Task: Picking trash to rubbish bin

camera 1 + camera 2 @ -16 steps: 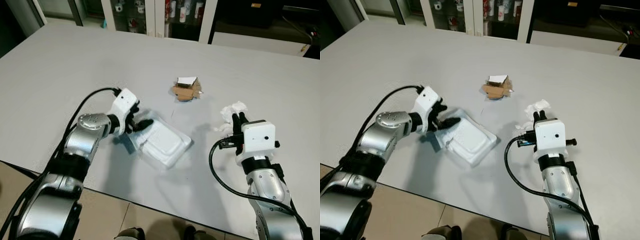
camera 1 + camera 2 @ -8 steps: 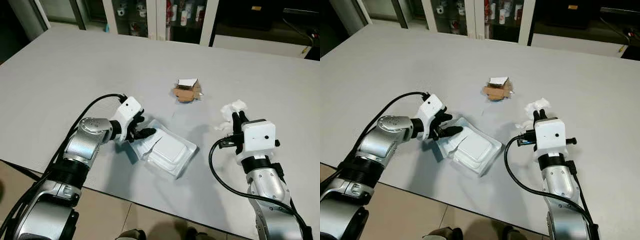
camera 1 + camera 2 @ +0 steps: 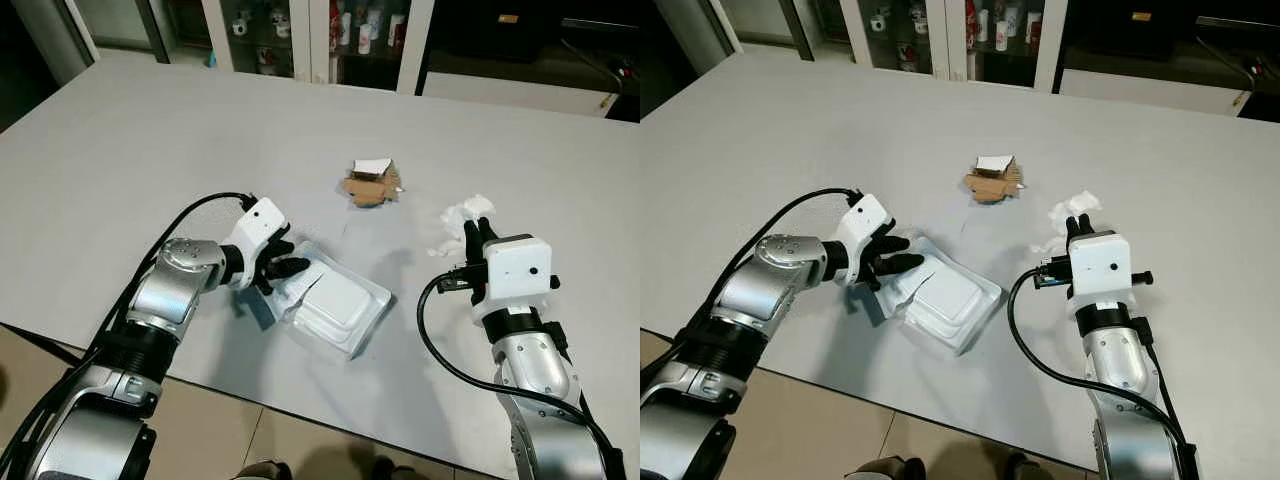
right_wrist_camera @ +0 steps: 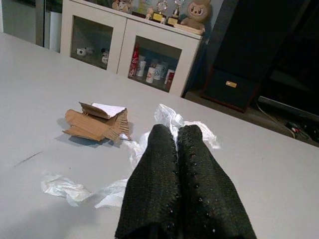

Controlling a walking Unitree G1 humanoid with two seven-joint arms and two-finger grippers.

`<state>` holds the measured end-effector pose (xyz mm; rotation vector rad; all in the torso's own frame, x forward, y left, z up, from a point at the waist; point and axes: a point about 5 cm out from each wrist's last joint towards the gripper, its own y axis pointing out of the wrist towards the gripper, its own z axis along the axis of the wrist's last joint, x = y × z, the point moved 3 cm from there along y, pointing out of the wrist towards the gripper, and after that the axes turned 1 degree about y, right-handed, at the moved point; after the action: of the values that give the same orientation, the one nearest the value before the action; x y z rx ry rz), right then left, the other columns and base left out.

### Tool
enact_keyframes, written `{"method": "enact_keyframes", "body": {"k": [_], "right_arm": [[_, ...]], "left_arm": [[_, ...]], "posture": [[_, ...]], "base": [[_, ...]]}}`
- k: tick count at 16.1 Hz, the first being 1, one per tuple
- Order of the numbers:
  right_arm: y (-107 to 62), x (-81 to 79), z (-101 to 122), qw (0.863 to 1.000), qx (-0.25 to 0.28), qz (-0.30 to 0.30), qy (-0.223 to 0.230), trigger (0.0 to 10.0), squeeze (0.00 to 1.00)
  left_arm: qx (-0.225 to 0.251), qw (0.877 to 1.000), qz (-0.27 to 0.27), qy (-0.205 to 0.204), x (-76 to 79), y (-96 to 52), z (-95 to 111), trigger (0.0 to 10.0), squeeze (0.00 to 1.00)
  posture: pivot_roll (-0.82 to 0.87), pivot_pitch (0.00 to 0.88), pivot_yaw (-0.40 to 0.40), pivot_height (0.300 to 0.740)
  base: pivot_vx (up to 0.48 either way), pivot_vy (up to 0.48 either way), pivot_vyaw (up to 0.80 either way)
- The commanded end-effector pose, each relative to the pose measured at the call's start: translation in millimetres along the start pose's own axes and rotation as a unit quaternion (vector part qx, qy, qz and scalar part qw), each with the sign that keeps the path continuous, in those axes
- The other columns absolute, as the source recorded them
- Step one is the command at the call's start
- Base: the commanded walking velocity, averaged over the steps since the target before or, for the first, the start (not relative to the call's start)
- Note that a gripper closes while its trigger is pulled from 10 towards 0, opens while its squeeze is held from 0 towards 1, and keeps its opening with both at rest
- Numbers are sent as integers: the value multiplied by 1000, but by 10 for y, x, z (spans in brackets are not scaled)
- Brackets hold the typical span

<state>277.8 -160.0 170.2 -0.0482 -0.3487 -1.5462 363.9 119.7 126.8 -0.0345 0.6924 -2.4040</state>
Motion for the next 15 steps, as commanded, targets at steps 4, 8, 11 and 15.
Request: {"method": "enact_keyframes", "body": {"k": [4,8,11,15], "right_arm": [[1,-11,-20,1000,-2,0,-1,10000,0],[17,3,-16,1000,-2,0,-2,10000,0],[28,4,-11,1000,0,2,-3,10000,0],[24,30,-13,1000,0,-1,-6,10000,0]], "left_arm": [[-98,994,-21,-50,168,51,-525,0,0],[-61,996,13,-59,95,86,-396,0,0],[-24,997,47,-60,32,119,-264,0,0],[-21,996,53,-65,33,144,-271,0,0]], "posture": [[163,136,35,740],[165,128,25,740],[163,124,21,740],[157,118,23,740]], "base": [[0,0,0],[0,0,0],[0,0,0],[0,0,0]]}}
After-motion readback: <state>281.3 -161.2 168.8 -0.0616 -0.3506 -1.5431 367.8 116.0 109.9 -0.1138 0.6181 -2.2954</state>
